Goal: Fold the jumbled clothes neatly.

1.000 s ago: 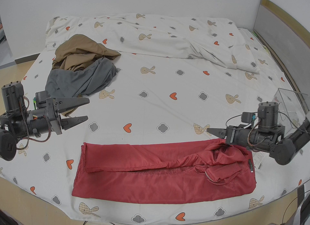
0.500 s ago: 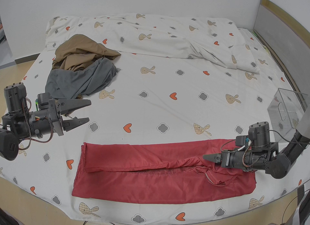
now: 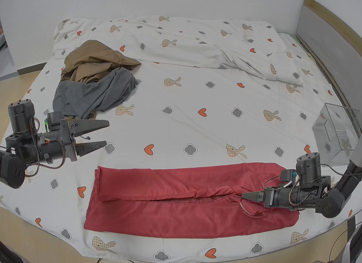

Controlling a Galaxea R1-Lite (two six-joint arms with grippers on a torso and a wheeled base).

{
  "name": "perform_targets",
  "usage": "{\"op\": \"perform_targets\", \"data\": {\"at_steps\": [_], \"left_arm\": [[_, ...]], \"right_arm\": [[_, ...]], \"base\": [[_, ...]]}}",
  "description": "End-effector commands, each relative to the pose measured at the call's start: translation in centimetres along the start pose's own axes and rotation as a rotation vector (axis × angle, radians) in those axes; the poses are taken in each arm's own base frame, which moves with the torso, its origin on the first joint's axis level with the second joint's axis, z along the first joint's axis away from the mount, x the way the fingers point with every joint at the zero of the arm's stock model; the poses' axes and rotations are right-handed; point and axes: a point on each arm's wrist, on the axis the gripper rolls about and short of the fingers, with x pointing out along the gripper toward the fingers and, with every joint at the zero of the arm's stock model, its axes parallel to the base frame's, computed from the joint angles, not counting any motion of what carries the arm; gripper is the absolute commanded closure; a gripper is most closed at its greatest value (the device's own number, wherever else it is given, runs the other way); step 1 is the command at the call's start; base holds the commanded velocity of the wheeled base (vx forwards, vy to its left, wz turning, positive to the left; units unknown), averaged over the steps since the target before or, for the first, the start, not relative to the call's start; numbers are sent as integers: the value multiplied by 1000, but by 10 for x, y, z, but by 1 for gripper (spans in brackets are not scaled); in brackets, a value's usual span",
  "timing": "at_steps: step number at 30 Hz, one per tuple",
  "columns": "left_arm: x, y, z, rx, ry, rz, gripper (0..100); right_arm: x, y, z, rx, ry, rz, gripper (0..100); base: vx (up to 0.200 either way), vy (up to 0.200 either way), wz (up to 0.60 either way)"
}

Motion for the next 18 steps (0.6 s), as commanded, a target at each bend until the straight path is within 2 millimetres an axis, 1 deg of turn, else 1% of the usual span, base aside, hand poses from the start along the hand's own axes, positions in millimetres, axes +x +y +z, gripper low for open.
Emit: {"op": "perform_targets", "data": {"at_steps": [1,6,8,9,10,13,14,15,18], "left_arm": [[1,2,0,-7,3,3,0],[2,5,-1,-14,7,6,0],[3,6,-1,-18,9,8,0],[3,6,-1,-18,9,8,0],[3,7,-1,-19,10,8,0],[5,10,-1,-28,15,11,0],[10,16,-4,-38,33,14,0],[11,17,-4,-39,36,14,0],[18,29,-9,-23,66,26,0]], "right_arm": [[21,-10,-6,10,22,-15,0],[36,-18,-8,7,-11,-3,0],[42,-20,-15,8,10,-6,0],[43,-21,-16,9,12,-7,0],[44,-22,-21,12,33,-13,0],[41,-21,-22,11,34,-12,0],[33,-17,-17,3,7,0,0],[32,-16,-17,1,5,1,0],[11,-5,-6,-14,-60,34,0]], "base": [[0,0,0],[0,0,0],[0,0,0],[0,0,0],[0,0,0],[0,0,0],[0,0,0],[0,0,0],[0,0,0]]}}
